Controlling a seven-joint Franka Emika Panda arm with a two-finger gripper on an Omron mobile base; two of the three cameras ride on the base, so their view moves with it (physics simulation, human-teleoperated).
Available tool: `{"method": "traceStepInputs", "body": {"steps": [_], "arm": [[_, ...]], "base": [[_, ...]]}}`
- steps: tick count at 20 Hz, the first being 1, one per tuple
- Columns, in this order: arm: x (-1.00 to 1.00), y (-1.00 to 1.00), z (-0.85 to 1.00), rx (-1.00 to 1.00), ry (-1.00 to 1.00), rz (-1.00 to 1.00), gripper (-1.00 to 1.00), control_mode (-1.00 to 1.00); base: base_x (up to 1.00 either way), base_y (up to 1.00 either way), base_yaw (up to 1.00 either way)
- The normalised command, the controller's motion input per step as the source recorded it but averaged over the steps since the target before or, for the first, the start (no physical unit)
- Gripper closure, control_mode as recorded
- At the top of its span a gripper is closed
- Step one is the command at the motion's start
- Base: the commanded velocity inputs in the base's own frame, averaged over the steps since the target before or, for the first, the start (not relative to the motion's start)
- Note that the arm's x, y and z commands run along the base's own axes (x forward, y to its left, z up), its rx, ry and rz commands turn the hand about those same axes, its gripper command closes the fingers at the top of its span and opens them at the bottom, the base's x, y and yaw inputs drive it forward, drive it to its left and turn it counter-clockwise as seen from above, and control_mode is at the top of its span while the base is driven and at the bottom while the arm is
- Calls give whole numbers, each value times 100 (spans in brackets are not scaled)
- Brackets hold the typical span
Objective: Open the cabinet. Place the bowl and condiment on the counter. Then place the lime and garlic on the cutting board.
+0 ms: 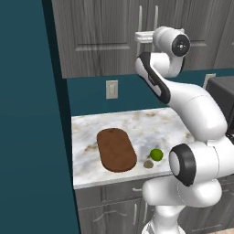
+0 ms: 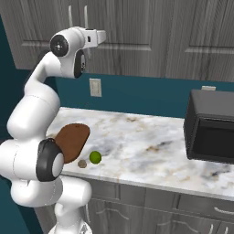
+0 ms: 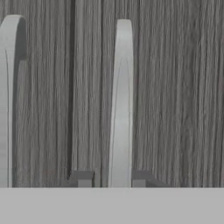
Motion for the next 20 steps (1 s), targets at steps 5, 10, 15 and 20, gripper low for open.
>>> {"method": "traceStepInputs", "body": {"steps": [5,10,15,20], "arm": [[3,3,-5,-1,2,0,100,-100],[20,2,-3,0,2,0,100,-100],[0,0,0,0,0,0,100,-100],[-8,0,0,0,0,0,100,-100]], "base": [[0,0,0],[0,0,0],[0,0,0],[0,0,0]]}}
